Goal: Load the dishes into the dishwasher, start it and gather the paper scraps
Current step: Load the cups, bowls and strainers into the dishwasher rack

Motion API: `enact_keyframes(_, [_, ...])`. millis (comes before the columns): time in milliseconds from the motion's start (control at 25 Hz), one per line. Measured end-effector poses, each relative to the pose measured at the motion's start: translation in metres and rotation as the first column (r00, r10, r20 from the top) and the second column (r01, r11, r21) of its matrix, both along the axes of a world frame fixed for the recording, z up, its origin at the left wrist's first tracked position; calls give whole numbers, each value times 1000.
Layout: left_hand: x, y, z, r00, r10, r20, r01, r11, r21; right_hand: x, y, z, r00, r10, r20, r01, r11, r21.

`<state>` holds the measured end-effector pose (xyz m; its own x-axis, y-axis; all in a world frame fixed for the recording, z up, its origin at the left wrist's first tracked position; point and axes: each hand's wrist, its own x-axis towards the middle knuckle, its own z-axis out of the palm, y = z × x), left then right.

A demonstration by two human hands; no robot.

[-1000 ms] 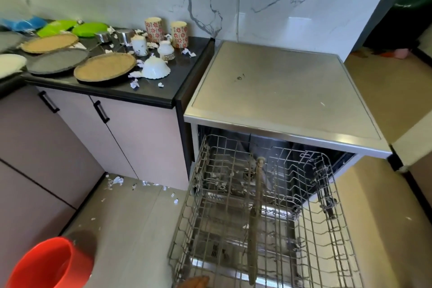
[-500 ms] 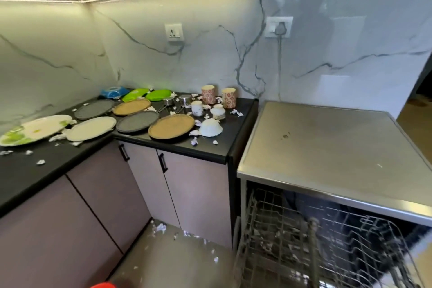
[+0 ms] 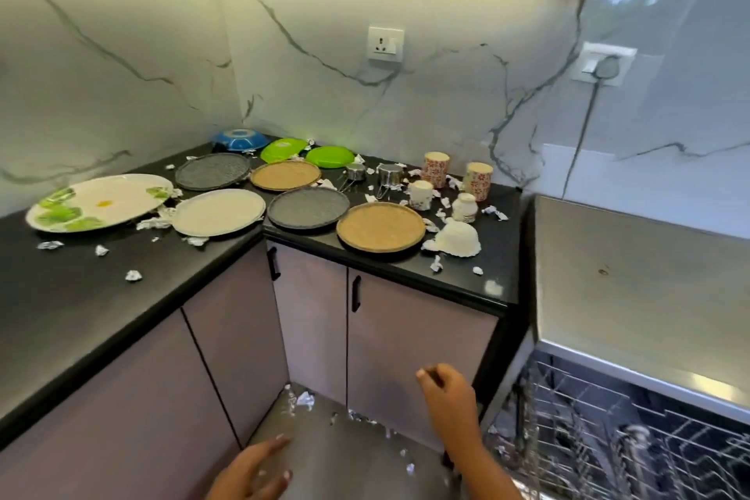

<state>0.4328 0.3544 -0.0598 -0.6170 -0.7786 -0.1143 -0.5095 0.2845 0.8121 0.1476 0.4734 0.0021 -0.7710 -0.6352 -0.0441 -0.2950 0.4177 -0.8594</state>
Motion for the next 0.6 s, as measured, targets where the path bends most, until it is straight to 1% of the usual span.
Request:
enact_keyframes(40, [4,-7,9,1000,19,5,-19,1000,12,6,-19,7,1000,0,-7,0,999,-47])
enact_keyframes(120, [-3,-40,35,986,129,-109,-117,987,113,17,-47,26,1000,7,-7,-8,992,-123])
enact_keyframes(160, [-6,-54,47,982,113,-150,-93,986,135,22,-57,33,1000,8,-9,-10,990,-143])
enact_keyframes(200, [-10,-64,51,982,102,-160,-80,987,141,22,-64,34,1000,10,-28,-14,987,-159])
enact_keyframes(240, [-16,-72,53,986,76,-145,-58,990,127,21,-67,40,999,4,-43,-10,988,-152])
enact_keyframes(400, [-41,-96,57,983,75,-169,-41,980,193,-1,-71,48,995,-82,-57,71,982,-173])
enact_keyframes(520, [-70,-114,56,990,19,-139,14,973,232,-26,-72,43,989,-146,-28,140,976,-166])
enact_keyframes(600, [-91,-131,53,988,19,-152,22,964,265,-45,-74,35,983,-185,-2,182,972,-150])
